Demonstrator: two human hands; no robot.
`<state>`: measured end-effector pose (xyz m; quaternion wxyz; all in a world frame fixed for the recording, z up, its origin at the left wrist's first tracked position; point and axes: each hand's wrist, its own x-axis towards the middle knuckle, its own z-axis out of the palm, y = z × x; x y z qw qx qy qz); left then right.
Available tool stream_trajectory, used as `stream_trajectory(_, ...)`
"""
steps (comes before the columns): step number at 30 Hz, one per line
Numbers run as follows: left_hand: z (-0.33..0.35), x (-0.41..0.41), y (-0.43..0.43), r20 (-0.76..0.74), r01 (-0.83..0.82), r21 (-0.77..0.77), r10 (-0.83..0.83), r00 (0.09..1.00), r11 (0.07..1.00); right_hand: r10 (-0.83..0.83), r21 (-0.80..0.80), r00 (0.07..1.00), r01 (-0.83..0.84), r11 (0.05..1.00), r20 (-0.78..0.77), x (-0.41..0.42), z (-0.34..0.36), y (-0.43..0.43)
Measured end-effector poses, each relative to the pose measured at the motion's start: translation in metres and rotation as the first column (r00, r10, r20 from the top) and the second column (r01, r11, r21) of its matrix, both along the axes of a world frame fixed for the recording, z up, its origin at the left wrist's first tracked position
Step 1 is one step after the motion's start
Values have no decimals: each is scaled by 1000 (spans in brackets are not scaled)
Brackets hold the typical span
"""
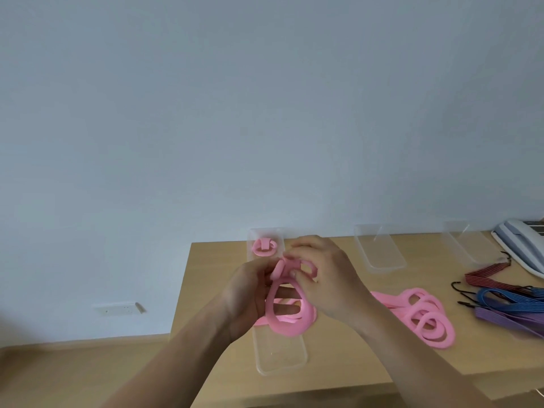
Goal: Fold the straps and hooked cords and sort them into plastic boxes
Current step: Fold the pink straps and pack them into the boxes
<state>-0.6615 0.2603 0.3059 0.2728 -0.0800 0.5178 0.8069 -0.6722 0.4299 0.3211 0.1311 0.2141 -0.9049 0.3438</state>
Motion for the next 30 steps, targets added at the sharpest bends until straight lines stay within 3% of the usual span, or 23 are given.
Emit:
stream_trajectory(9, -13, -15, 18, 106, -72, 7, 71, 992, 997, 239, 55, 960, -249, 967, 148, -17, -11, 17)
stream_trajectory(14, -18, -25, 33, 133, -107, -8, 107, 985, 994, 226, 35, 941, -242, 970, 251, -34, -17, 34)
stream_trajectory(18, -21, -33, 48, 159, -135, -51, 141, 977, 990, 250, 28, 945, -262, 965, 212, -47, -25, 46)
stream_trajectory(22, -28, -34, 62, 226, -67, -191, 110, 968, 979, 251, 15, 956, -256, 967, 153, -60, -39, 60)
stream_trajectory(30, -41, -41, 80, 332, -271, -11, 259, 907, 963, 280, -62, 960, -281, 958, -14, -67, -73, 74)
